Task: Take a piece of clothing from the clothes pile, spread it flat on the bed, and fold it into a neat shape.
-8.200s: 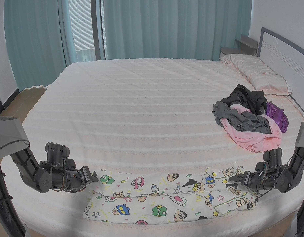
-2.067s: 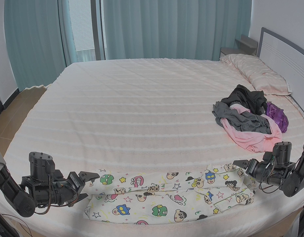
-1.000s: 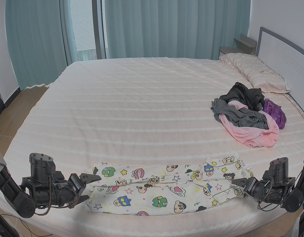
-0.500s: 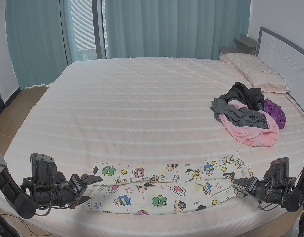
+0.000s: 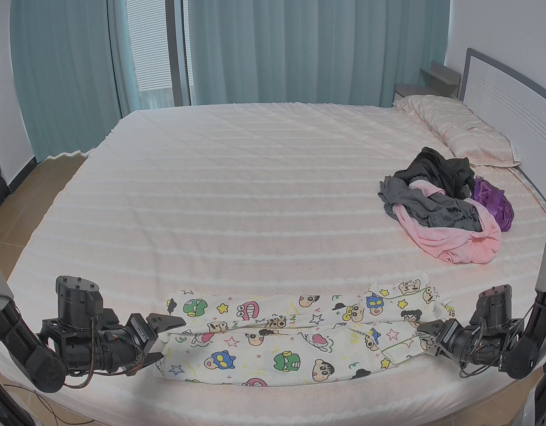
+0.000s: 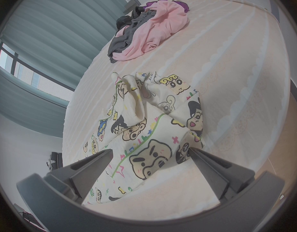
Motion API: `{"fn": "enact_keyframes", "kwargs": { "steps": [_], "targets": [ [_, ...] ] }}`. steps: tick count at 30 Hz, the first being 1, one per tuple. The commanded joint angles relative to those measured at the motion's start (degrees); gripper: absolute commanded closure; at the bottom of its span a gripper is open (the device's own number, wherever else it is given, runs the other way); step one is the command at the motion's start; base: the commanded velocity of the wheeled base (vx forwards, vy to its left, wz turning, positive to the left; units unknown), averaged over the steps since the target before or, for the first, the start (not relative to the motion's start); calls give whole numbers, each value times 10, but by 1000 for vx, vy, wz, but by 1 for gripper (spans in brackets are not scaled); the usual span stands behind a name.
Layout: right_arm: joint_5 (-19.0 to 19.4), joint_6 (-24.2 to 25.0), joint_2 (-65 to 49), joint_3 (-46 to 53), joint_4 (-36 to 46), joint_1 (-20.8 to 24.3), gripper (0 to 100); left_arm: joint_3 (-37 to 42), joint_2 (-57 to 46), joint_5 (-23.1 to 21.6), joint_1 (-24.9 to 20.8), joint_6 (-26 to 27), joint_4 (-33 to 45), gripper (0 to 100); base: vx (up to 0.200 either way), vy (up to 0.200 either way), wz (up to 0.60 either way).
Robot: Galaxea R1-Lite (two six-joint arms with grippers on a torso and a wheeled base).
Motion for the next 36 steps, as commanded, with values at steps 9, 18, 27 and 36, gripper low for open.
{"fn": "enact_keyframes", "kwargs": {
  "steps": [9, 18, 27, 36],
  "targets": [
    [-2, 1, 8, -14, -1, -1, 0, 0, 6, 1, -1, 0, -1, 0, 0, 0, 0],
    [-2, 1, -9, -14, -1, -10, 0, -1, 6, 1, -1, 0, -1, 0, 0, 0, 0],
    [-1, 1, -9, -17, -1, -15, 0, -2, 6, 1, -1, 0, -1, 0, 0, 0, 0],
    [-2, 1, -5, -10, 2, -14, 100, -3, 6, 1, 0, 0, -1, 0, 0, 0, 0]
  ]
}}
